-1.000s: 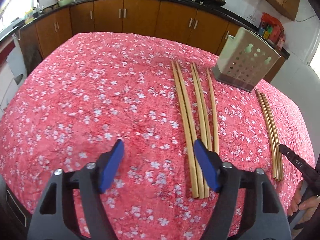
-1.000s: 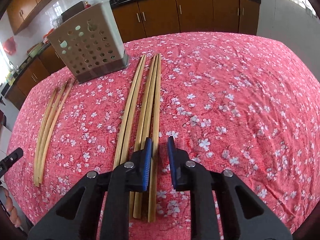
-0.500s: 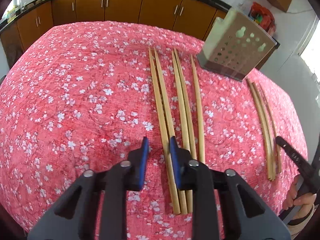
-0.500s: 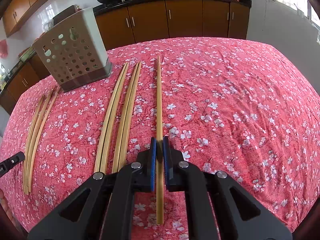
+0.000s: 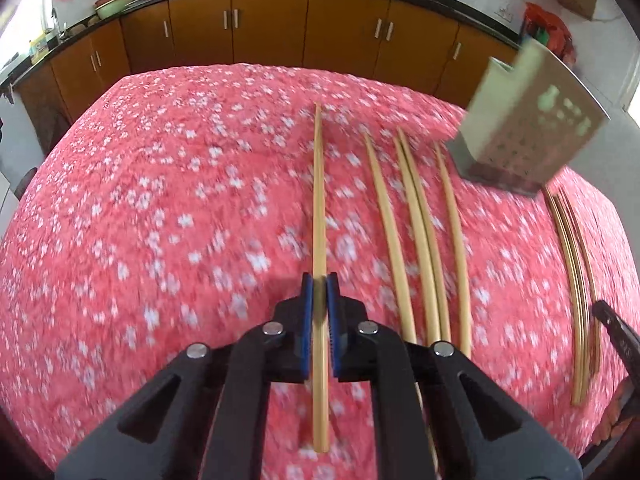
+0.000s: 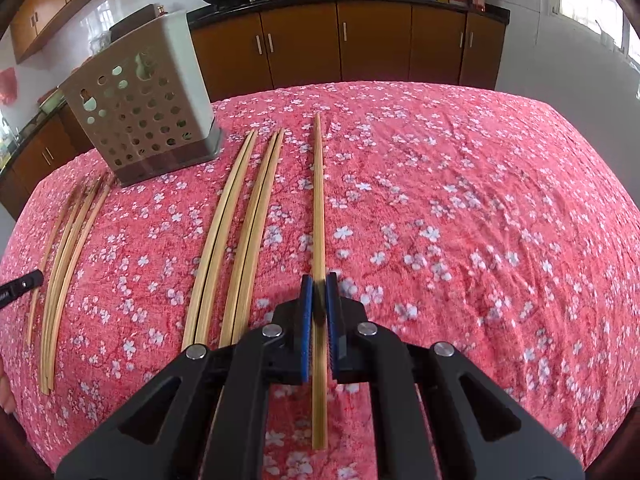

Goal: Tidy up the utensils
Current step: 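Lower the right tool onto one bamboo chopstick and close it while the left tool grasps another, then lift the held chopsticks with both tools and carry them toward the perforated holder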

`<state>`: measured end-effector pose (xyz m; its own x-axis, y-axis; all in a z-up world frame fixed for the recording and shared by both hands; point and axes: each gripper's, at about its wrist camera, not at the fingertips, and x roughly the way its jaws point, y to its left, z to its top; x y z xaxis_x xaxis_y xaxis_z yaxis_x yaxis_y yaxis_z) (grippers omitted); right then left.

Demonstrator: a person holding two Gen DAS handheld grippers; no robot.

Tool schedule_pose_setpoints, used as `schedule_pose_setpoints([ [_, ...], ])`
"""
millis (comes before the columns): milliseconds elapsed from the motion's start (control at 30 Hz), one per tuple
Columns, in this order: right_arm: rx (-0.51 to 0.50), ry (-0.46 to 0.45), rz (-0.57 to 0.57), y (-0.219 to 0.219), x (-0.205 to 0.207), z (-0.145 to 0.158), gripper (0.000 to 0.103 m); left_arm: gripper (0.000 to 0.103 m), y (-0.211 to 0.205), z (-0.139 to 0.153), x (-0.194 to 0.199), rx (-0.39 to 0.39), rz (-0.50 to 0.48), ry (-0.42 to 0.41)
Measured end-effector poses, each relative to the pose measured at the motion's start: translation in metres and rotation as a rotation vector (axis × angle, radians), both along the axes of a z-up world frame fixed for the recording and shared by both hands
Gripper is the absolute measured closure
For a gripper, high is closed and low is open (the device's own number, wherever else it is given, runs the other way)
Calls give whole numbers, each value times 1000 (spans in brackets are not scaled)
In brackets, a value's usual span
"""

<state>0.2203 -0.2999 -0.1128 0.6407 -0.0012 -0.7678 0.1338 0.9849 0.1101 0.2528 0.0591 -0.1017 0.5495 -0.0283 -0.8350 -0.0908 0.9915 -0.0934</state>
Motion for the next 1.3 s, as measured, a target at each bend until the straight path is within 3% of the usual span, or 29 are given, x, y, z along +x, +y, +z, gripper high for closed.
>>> schedule_pose_setpoints([
  [133,12,-15,-36,-12,12,-1,95,94,5,-1,9,-10,-21,-32],
  [367,21,-15,-22,-18,5,0,95,94,21,-1,-12,-93,-37,-52],
  [1300,-4,-16,-9,-10,-44,3,95,95,6,1,-55,47,-44,-91],
])
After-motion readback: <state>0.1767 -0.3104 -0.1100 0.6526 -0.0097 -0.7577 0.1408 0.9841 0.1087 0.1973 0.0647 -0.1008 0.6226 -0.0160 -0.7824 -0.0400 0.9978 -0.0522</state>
